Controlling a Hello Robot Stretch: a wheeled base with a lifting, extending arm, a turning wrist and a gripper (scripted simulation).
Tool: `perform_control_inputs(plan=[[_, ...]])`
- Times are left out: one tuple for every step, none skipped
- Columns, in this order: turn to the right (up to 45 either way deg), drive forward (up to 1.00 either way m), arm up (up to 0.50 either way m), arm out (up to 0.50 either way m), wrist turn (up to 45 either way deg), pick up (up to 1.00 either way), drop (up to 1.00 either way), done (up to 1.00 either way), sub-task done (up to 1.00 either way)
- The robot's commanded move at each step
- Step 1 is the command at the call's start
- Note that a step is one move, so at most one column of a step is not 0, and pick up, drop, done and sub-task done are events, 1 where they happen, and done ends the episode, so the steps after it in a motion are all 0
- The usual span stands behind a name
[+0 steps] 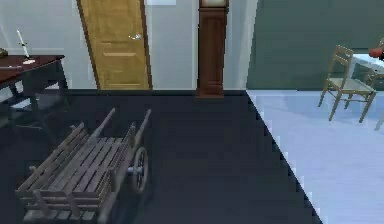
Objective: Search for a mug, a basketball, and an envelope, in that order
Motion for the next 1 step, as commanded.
perform_control_inputs(plan=[[0.0,1.0,0.0,0.0,0.0,0.0,0.0,0.0,0.0]])
